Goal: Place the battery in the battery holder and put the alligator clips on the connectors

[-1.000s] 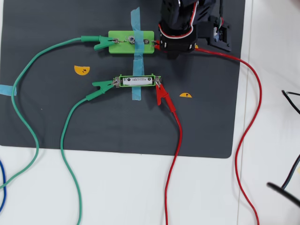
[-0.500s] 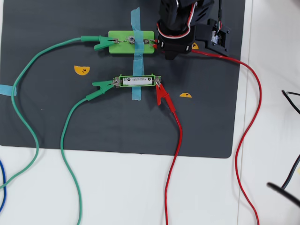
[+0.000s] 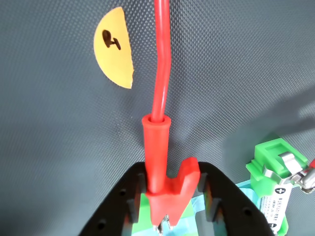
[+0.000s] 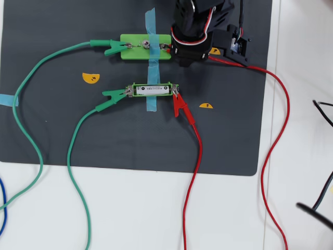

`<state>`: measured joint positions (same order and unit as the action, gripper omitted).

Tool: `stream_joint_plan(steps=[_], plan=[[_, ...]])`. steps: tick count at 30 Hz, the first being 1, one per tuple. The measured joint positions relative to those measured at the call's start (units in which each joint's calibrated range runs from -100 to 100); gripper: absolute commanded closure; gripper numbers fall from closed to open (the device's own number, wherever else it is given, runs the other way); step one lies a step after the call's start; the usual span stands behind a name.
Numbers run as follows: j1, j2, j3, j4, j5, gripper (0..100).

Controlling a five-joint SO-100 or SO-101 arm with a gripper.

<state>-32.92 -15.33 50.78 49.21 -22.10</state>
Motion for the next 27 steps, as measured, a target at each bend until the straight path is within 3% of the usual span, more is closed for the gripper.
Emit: stream_joint_plan(steps=[27], plan=[[4.8,0.3,-0.6,0.0,-1.2,95]])
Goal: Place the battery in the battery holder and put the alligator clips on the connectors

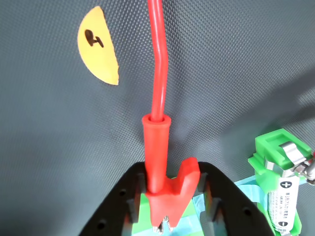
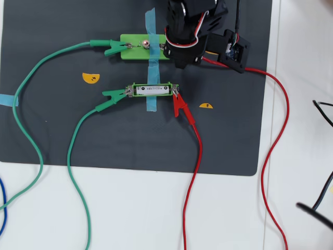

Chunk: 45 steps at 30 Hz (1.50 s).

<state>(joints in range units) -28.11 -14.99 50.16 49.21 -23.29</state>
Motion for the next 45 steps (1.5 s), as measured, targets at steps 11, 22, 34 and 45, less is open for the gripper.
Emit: stream_joint_plan(steps=[11,22,34,45], plan=[[0.0,0.1,0.0,0.0,2.5,74],[-1.7,-5.1,2.0,2.8,2.5,74],[-2.0,-22.4,2.8,12.2,2.8,74],[8.3,-45.7,11.2,13.4,13.1,75]])
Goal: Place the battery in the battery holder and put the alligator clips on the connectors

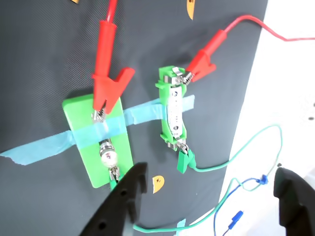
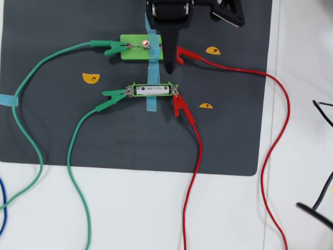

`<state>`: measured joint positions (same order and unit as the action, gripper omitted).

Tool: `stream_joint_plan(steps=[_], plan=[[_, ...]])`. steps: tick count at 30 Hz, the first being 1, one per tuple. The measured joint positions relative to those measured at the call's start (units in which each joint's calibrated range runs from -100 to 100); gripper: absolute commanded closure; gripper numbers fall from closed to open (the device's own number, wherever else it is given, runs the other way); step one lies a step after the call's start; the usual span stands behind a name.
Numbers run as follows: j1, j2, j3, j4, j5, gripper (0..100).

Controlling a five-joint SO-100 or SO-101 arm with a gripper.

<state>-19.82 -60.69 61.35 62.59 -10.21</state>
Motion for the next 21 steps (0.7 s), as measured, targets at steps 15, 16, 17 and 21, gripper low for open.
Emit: stream_joint_plan(steps=[15,16,17,21], plan=[[12.7,-27.5,15.5,0.1,4.0,75],[12.7,-28.5,16.6,0.1,4.0,75],[12.7,-29.7,17.8,0.1,4.0,75],[13.0,-34.9,22.2,0.1,4.0,75]])
